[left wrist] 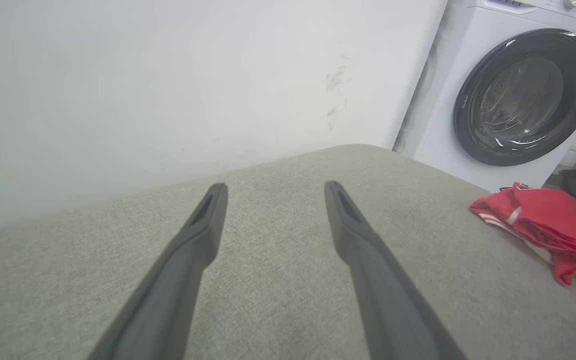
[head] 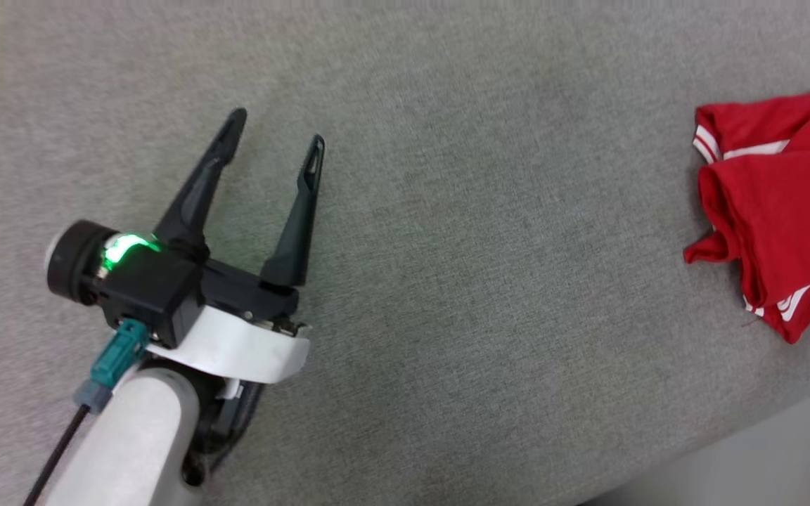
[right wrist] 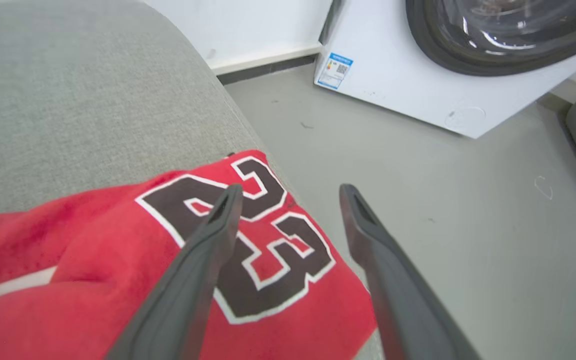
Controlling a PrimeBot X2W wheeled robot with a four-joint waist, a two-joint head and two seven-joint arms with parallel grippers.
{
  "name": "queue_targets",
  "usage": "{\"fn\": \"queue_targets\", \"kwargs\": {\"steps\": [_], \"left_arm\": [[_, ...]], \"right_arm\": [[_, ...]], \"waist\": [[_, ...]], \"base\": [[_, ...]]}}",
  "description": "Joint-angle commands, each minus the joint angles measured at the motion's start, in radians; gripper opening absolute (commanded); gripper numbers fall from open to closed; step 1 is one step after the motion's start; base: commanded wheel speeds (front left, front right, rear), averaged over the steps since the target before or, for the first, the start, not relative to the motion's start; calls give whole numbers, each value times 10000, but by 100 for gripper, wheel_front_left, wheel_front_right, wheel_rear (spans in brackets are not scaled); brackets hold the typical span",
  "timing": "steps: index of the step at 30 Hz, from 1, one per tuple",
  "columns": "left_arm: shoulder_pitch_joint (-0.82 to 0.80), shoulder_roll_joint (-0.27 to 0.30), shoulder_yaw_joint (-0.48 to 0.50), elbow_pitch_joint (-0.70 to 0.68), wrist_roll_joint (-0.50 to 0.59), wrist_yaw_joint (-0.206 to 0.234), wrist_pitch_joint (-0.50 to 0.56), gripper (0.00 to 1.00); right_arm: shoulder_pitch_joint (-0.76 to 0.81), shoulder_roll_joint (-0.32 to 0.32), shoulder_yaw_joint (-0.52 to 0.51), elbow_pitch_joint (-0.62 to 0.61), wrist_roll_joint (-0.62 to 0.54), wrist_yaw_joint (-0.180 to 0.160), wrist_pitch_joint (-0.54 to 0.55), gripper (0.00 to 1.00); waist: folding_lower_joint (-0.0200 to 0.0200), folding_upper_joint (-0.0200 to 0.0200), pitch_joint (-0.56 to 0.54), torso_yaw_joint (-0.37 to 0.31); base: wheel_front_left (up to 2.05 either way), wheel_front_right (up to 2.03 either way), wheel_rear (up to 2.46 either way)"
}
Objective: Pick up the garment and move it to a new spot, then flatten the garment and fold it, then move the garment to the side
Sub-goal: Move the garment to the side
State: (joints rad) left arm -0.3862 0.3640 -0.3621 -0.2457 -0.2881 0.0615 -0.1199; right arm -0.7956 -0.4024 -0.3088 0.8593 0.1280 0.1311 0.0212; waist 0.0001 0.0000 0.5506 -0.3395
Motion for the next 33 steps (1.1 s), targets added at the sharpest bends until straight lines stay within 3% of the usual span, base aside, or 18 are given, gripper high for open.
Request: {"fn": "queue_targets", "kwargs": {"steps": [1,11,23,33], "left_arm": [[230,-91,-38,109,-85,47,-150,100],[1483,-568,61,1078,-665,400,-896,100],[2711,-885,328,1977,-1151,665,-1273,100],[3354,-987,929,2667,-1365,770,-1435,100]], "right_arm": [[235,1,17,-168,-91,-7,-301,100],[2527,741,630,-2797,-82,-7,-1452,100],[5747,2255,1654,-6585,213,-5,-627,100],[6876,2814,2740,-8262,516,-5,-375,100]], "waist": [[-1,0,-522,267],[-1,0,-2581,874],[-1,0,-4168,1842],[-1,0,-5039,3094]], "base": [[0,0,0],[0,0,0],[0,0,0],[0,0,0]]}}
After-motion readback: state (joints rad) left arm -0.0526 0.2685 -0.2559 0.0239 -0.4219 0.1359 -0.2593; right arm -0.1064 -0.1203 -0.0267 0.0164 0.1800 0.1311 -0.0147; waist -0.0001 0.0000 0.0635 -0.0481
